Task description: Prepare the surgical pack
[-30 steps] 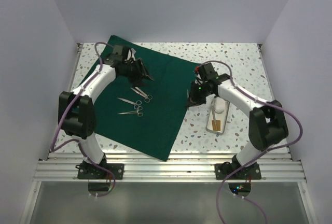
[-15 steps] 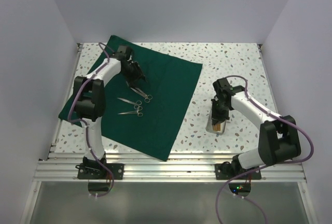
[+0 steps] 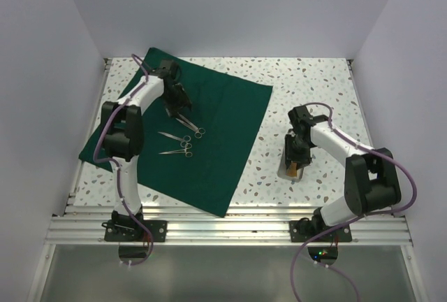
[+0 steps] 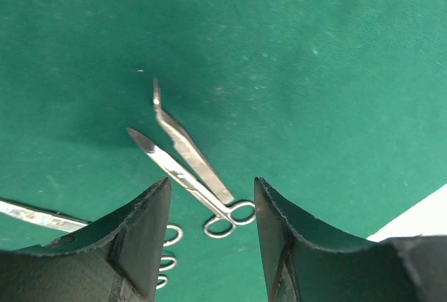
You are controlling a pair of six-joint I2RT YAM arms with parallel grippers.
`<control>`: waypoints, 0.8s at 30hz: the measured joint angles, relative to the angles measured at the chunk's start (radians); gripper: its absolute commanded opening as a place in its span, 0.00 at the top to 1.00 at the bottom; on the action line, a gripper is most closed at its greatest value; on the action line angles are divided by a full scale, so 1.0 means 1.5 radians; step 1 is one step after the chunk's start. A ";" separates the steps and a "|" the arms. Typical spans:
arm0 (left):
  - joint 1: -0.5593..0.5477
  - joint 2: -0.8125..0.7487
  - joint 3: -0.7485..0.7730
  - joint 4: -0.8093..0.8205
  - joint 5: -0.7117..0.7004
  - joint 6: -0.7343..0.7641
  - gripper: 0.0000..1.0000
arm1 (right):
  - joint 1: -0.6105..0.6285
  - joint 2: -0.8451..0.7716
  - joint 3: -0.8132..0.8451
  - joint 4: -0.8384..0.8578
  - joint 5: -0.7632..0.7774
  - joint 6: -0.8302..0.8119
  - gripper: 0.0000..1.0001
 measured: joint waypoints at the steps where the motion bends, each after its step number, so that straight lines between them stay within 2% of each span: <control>1: 0.000 0.000 0.000 -0.003 -0.007 -0.001 0.46 | 0.000 0.000 0.000 0.000 0.000 -0.002 0.54; 7: 0.000 0.014 0.005 -0.010 -0.031 -0.006 0.53 | 0.000 -0.009 0.008 -0.009 0.000 -0.005 0.53; 17: 0.000 0.063 0.040 -0.011 -0.037 -0.017 0.65 | 0.000 -0.091 0.052 -0.021 -0.006 -0.005 0.54; 20: 0.000 0.072 0.052 -0.009 -0.040 -0.018 0.82 | 0.000 -0.099 0.052 -0.025 -0.007 -0.005 0.54; 21: 0.000 0.074 0.053 -0.008 -0.040 -0.017 0.93 | 0.000 -0.101 0.052 -0.026 -0.009 -0.005 0.54; 22: 0.000 0.076 0.054 -0.007 -0.038 -0.018 0.99 | 0.000 -0.101 0.052 -0.027 -0.015 -0.006 0.54; 24: 0.000 0.076 0.055 -0.005 -0.032 -0.015 1.00 | 0.000 -0.101 0.052 -0.028 -0.032 -0.008 0.54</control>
